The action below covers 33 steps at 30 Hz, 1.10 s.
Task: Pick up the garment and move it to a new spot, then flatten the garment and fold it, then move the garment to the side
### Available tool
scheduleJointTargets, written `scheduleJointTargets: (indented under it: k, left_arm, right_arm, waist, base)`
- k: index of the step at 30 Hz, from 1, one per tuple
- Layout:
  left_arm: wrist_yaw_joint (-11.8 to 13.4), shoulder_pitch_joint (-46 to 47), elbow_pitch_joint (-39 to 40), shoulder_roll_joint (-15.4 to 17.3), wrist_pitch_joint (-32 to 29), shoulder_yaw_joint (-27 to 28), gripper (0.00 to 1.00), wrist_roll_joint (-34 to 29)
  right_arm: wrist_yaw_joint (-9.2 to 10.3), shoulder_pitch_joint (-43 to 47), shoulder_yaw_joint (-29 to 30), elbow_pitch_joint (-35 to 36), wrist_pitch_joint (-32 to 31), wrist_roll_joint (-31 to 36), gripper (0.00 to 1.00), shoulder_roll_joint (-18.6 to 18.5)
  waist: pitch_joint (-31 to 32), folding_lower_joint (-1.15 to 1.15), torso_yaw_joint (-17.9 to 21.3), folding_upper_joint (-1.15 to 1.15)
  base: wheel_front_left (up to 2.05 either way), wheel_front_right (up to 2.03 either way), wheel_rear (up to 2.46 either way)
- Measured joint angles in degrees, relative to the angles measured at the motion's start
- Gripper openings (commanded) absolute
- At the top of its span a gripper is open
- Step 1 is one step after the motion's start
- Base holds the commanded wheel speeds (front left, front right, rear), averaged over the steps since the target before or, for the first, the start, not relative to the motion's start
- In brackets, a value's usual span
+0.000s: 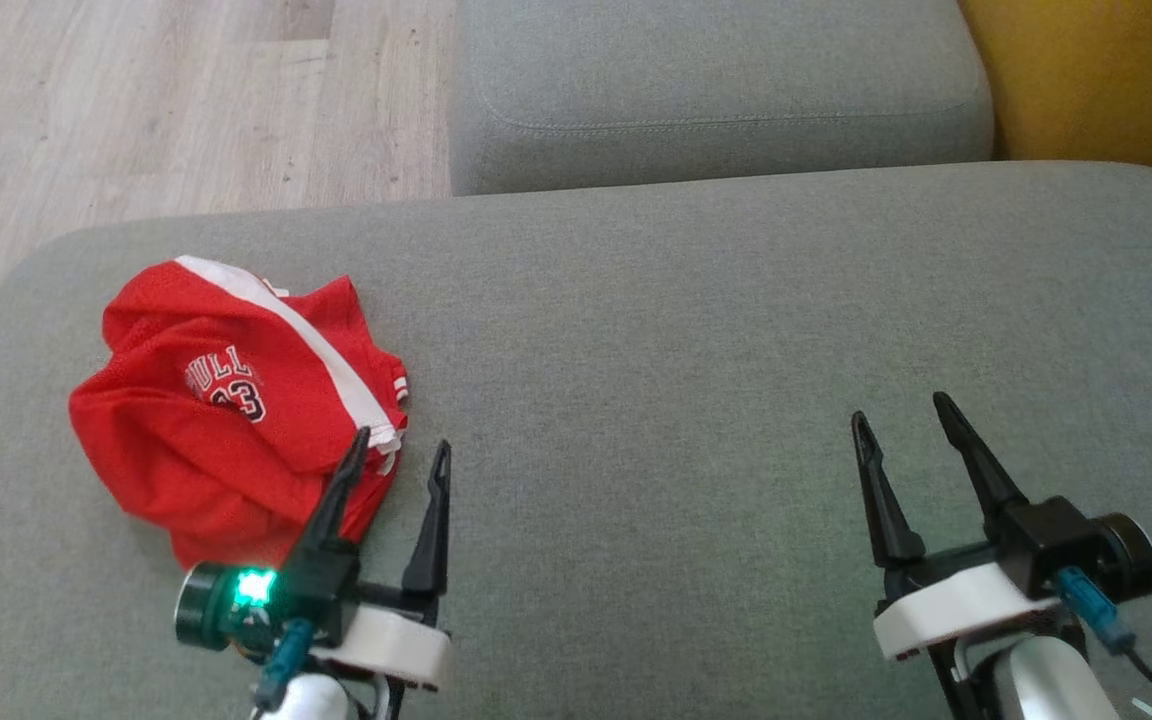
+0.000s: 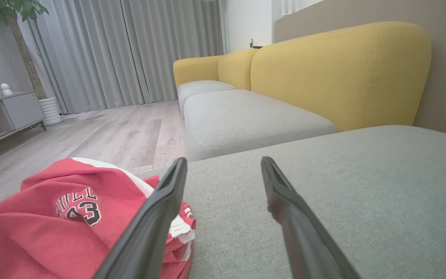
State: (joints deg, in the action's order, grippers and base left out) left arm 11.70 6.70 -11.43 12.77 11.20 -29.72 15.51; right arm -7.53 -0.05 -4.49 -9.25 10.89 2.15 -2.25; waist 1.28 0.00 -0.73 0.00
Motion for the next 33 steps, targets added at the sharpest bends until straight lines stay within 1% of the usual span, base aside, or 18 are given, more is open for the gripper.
scheduleJointTargets:
  k: [3, 5, 6, 10, 14, 17, 21, 25, 29, 33]
  left_arm:
    - [-0.04, -0.15, 1.51, -0.78, 0.48, 1.63, 1.00, 2.12]
    - [-0.11, -0.24, 1.97, -0.97, 0.54, 2.29, 1.00, 2.33]
    - [-0.45, -0.72, 2.66, -1.51, 1.01, 3.99, 1.00, 3.09]
    - [-1.52, -2.46, 3.35, -2.41, 1.43, 6.28, 1.00, 3.35]
    - [-3.24, -4.65, 3.41, -3.31, 2.02, 8.45, 1.00, 1.66]
    - [-4.75, -5.59, 3.19, -4.64, 2.56, 9.99, 1.00, 0.23]
    - [-6.77, -6.37, 1.24, -5.83, 3.09, 11.04, 1.00, -2.78]
    - [-8.48, -7.00, -0.14, -7.09, 3.09, 12.95, 1.00, -4.14]
    - [-9.76, -6.99, -0.30, -7.94, 3.10, 14.30, 1.00, -5.10]
    - [-9.79, -6.99, -0.15, -8.60, 3.10, 16.16, 1.00, -5.55]
  right_arm:
    - [0.00, 0.00, 0.41, 0.18, 0.60, -0.69, 1.00, -0.01]
    - [0.00, 0.01, 0.80, 0.09, 0.86, -1.59, 1.00, -0.01]
    - [0.00, 0.02, 1.57, -0.40, 1.20, -4.45, 1.00, -0.03]
    - [0.00, 0.05, 1.81, -1.09, 1.47, -6.76, 1.00, -0.07]
    - [0.00, 0.15, 1.40, -1.51, 2.30, -9.23, 1.00, -0.07]
    - [0.00, 0.44, 1.00, -2.30, 2.71, -10.92, 1.00, -0.07]
    - [0.00, 0.80, 0.85, -4.12, 3.34, -10.51, 1.00, -0.07]
    - [0.00, 0.77, 0.79, -5.03, 3.42, -10.63, 1.00, -0.07]
    - [0.00, 0.75, 0.65, -5.25, 3.42, -10.73, 1.00, -0.07]
    - [0.00, 0.75, -0.14, -5.28, 3.42, -11.25, 1.00, -0.08]
  waist:
    - [-0.04, 0.00, -0.04, 0.00]
    - [-0.05, 0.00, -0.03, 0.00]
    - [-0.06, 0.00, 0.05, 0.00]
    - [-0.17, 0.00, 0.37, 0.00]
    - [-0.21, 0.00, 1.08, 0.00]
    - [-0.21, 0.00, 1.60, 0.00]
    - [-0.07, 0.00, 2.17, 0.00]
    - [0.12, 0.00, 2.23, 0.00]
    - [0.26, 0.00, 1.66, 0.00]
    - [0.40, 0.00, 0.49, 0.00]
  base:
    - [0.00, 0.00, 0.00]
    - [0.00, 0.00, 0.00]
    - [0.00, 0.00, 0.00]
    - [0.00, 0.00, 0.00]
    - [0.00, 0.00, 0.00]
    - [0.00, 0.00, 0.00]
    - [0.00, 0.00, 0.00]
    - [0.00, 0.00, 0.00]
    - [0.00, 0.00, 0.00]
    - [0.00, 0.00, 0.00]
